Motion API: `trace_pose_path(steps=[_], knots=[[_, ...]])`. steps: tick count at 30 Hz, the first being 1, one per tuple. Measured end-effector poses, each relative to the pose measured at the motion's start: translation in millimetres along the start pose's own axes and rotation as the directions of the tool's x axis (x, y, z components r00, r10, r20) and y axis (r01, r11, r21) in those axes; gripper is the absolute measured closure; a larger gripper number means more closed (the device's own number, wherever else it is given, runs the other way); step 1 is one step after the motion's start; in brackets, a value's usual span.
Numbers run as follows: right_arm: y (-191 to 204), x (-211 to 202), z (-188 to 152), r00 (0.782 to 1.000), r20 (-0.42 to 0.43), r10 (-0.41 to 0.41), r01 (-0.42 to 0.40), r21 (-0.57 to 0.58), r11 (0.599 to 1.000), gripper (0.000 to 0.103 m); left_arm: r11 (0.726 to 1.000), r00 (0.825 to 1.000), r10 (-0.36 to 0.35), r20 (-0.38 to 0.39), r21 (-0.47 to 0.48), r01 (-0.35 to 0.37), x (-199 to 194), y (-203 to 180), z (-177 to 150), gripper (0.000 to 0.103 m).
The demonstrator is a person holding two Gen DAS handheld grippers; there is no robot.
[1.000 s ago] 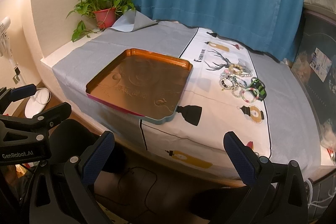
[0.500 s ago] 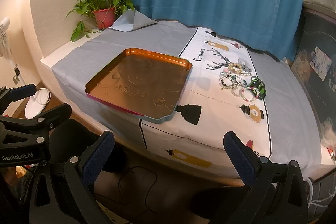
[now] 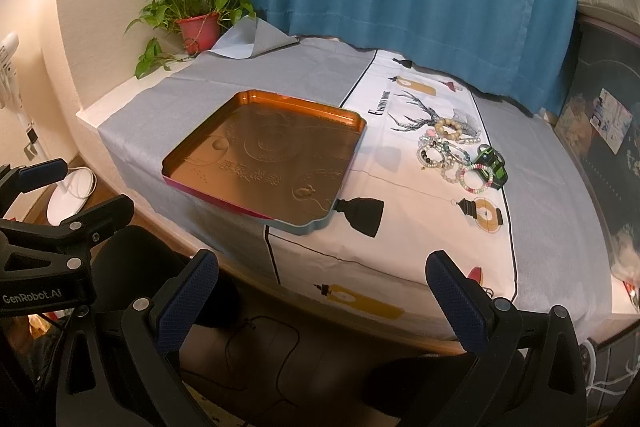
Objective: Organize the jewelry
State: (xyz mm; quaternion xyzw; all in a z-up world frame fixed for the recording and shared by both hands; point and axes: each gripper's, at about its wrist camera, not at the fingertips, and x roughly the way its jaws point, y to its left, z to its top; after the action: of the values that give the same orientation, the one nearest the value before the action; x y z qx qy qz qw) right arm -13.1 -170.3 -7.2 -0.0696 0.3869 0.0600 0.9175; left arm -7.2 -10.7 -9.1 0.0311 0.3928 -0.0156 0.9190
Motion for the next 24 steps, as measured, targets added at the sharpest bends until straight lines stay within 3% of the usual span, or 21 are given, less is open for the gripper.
trace_pose_path(steps=[11,19,24], knots=[[-2.3,-2.6,13.5,1.0,-0.006,0.003,-0.003,0.002,1.0,0.0,1.0,1.0,-0.001,-0.005,0.001,0.001,0.8,0.4,-0.4,0.0],[-1.9,5.3,-18.0,1.0,-0.012,0.009,-0.009,0.013,1.0,0.0,1.0,1.0,0.002,-0.021,0.016,-0.002,1.3,2.1,-4.1,0.0],[-7.1,11.8,-5.9,1.0,-0.018,0.013,-0.012,0.017,1.0,0.0,1.0,0.999,0.006,-0.031,0.028,-0.005,3.2,-1.2,-0.8,0.0]])
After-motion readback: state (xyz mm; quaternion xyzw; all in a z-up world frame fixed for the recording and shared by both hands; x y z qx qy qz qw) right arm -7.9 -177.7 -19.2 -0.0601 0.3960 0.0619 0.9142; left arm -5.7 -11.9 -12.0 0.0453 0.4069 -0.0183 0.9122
